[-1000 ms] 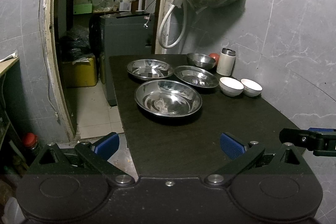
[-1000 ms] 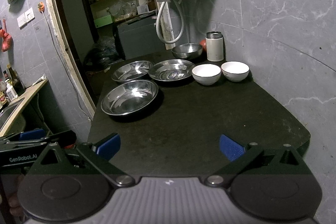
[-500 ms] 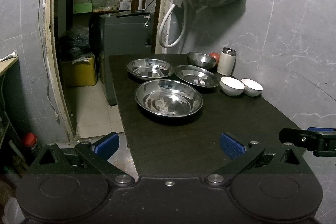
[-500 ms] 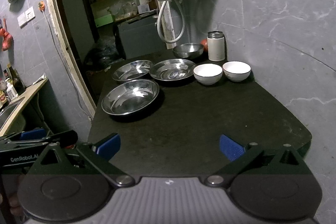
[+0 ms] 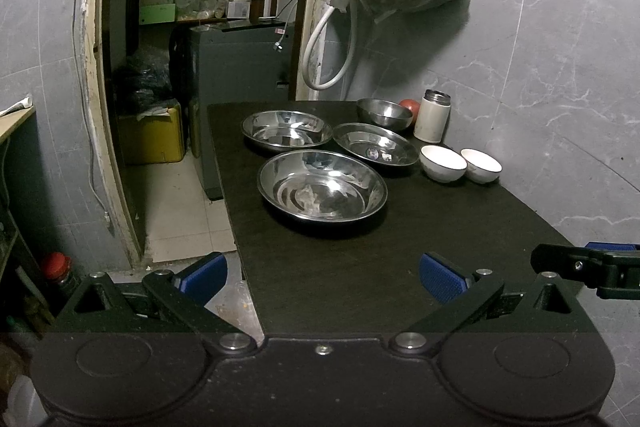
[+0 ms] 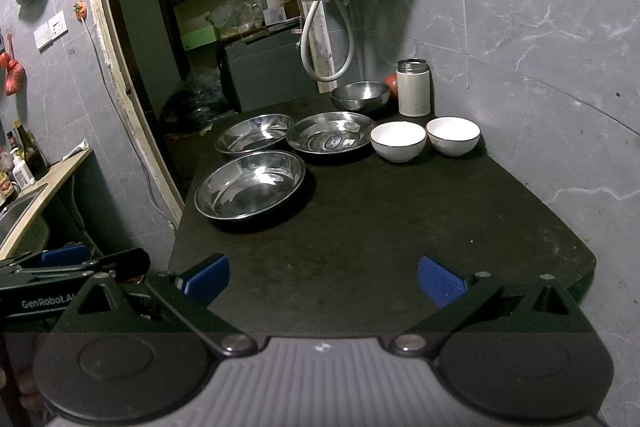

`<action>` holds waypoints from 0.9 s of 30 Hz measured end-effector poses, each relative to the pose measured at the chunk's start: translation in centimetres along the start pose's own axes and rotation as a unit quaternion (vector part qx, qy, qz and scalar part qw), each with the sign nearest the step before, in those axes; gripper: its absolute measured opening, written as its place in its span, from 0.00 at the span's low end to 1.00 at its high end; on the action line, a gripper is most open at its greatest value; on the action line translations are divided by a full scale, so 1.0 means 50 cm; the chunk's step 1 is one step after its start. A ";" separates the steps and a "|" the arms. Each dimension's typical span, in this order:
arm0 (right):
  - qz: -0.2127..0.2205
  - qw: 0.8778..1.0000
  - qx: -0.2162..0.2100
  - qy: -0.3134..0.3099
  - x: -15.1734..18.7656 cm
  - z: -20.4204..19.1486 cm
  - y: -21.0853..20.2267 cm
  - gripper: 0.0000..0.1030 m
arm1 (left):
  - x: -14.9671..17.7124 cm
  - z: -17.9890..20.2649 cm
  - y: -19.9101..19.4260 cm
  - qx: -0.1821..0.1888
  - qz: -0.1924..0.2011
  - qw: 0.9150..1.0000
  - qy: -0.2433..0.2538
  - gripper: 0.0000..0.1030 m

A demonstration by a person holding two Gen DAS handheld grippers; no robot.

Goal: Organize plates and bowls

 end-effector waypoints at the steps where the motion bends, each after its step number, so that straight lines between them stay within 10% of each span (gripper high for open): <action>1: 0.000 1.000 0.000 0.000 0.000 0.000 0.000 1.00 | 0.000 0.000 0.000 0.000 0.000 1.000 0.000 0.99; 27: -0.007 1.000 -0.005 0.000 -0.002 0.006 0.027 1.00 | 0.009 -0.010 0.025 -0.004 -0.017 1.000 -0.007 0.99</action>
Point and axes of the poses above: each gripper's, at about its wrist camera, not at the fingertips, and y roughly the way its jaws point, z to its right, x to its underside, the point moved 3 cm from there along y, roughly the way its jaws point, and after that the axes turned 13 degrees about z, right-handed, at the moved point
